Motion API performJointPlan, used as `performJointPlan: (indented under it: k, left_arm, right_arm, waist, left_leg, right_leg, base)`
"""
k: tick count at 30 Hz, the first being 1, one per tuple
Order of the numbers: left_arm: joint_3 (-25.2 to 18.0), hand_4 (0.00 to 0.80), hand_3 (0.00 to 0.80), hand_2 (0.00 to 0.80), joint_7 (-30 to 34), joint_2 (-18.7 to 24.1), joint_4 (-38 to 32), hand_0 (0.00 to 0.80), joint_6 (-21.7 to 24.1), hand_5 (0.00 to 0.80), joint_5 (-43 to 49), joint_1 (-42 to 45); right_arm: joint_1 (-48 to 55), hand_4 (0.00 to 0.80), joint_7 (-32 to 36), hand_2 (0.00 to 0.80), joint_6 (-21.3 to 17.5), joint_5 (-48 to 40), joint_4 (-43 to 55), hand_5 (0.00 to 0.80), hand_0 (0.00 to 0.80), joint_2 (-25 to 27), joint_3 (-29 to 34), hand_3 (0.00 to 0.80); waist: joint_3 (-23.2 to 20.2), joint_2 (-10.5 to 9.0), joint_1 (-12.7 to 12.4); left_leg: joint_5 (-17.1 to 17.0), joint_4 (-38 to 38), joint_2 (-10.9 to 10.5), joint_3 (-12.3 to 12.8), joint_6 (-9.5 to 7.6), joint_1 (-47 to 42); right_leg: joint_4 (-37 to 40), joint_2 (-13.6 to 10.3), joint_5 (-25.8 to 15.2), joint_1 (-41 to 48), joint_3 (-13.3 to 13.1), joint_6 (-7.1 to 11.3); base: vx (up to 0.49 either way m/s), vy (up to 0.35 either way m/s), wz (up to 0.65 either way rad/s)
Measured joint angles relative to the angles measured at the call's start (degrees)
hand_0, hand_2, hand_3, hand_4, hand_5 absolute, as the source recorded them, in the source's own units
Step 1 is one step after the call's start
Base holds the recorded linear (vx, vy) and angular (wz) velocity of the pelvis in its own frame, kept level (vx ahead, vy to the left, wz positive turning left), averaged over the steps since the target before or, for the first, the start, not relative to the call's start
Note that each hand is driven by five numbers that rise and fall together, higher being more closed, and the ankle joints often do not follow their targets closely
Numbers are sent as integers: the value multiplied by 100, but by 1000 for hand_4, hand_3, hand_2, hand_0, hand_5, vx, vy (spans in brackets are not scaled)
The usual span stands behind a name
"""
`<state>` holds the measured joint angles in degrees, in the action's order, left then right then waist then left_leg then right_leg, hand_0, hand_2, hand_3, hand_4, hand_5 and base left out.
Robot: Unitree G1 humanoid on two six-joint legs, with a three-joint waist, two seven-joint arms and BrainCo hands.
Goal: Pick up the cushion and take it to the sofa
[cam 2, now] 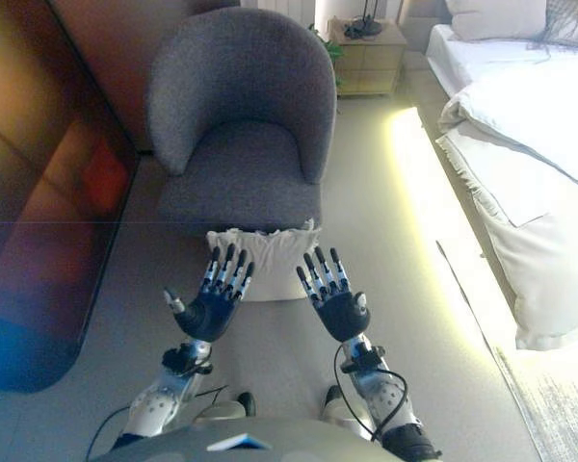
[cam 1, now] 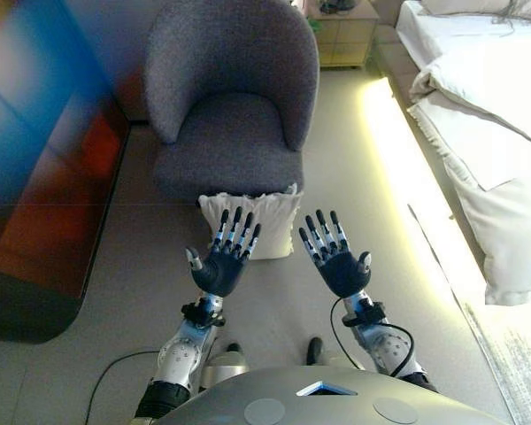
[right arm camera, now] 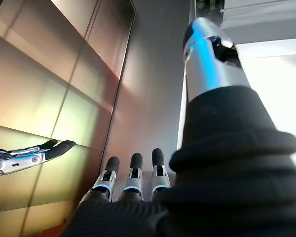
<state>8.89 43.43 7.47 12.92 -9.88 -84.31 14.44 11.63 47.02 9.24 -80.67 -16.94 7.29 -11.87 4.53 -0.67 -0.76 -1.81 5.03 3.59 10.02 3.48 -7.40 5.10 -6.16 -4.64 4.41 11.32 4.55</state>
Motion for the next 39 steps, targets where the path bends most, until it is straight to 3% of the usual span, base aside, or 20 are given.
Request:
performJointPlan:
  k: [3,6,9,11,17,22,27,33,38,39]
  left_arm:
    - [-40,0,0,0,-48,11,-1,0,34,0,30,0]
    - [-20,0,0,0,-682,189,5,0,567,0,627,-5]
    - [62,0,0,0,-2125,614,63,0,1516,0,2186,-107]
    - [21,0,0,0,-2922,858,48,0,1886,0,3142,-131]
    - [-169,0,0,0,-4331,1093,81,0,2180,0,4324,-142]
    - [-170,0,0,0,-4596,1111,456,0,2276,0,5127,-154]
    - [-347,0,0,0,-4402,929,506,0,2302,0,5081,192]
    - [-340,0,0,0,-4345,896,706,0,2546,0,4947,-93]
    - [-469,0,0,0,-4412,914,676,0,2611,0,4851,-420]
    - [-490,0,0,0,-4419,901,679,0,2609,0,4851,-518]
  right_arm:
    - [4,0,-36,0,-40,46,1,0,0,23,-1,0]
    - [2,0,-536,0,-447,737,-2,0,0,104,-21,0]
    - [-34,0,-2011,0,-1264,2660,-116,0,0,490,-137,0]
    - [-31,0,-2945,0,-1497,3644,-196,0,0,767,-130,0]
    - [-154,0,-4466,0,-1754,4957,-237,0,0,1087,-109,0]
    - [-146,0,-4483,0,-1394,4962,-479,0,0,1036,-62,0]
    - [1,0,-4205,0,-1294,4936,-482,0,0,875,28,0]
    - [-231,0,-4295,0,-1298,4721,-484,0,0,750,20,0]
    - [-406,0,-4368,0,-1326,4721,-554,0,0,671,50,0]
    - [-440,0,-4330,0,-1342,4701,-588,0,0,676,89,0]
  waist:
    - [-18,11,0]
    - [-18,12,0]
    - [-22,5,1]
    - [-24,-1,0]
    - [-1,-18,11]
    - [65,-100,17]
    - [96,-128,2]
    - [375,-141,5]
    - [615,-204,0]
    - [686,-205,0]
  left_leg:
    - [0,0,0,0,0,2]
    - [-1,-2,0,0,2,4]
    - [-2,-1,-4,0,2,4]
    - [-2,0,-4,0,2,10]
    - [5,1,0,107,11,9]
    - [17,4,18,150,28,-7]
    - [48,0,28,258,43,-75]
    - [61,-115,-20,275,-2,92]
    - [208,-350,-155,263,-151,127]
    - [333,-574,-179,223,-254,244]
  right_leg:
    - [0,0,0,-4,-2,0]
    - [-2,3,-1,-6,-2,0]
    - [3,2,-2,-8,-3,0]
    - [6,1,-2,-17,-5,0]
    - [16,33,-20,-79,-142,-10]
    - [22,47,-18,-77,-150,-10]
    - [7,58,-14,-72,-244,-17]
    - [-232,3,-8,-303,-293,-25]
    - [-743,-198,130,-410,-307,37]
    - [-1081,-244,177,-573,-271,71]
  base:
    - [0,0,0]
    - [0,0,0]
    - [0,0,0]
    - [-17,2,-1]
    - [-15,19,-11]
    - [58,19,-2]
    - [15,37,-10]
    - [-55,119,-3]
    - [0,133,2]
    - [13,204,-3]
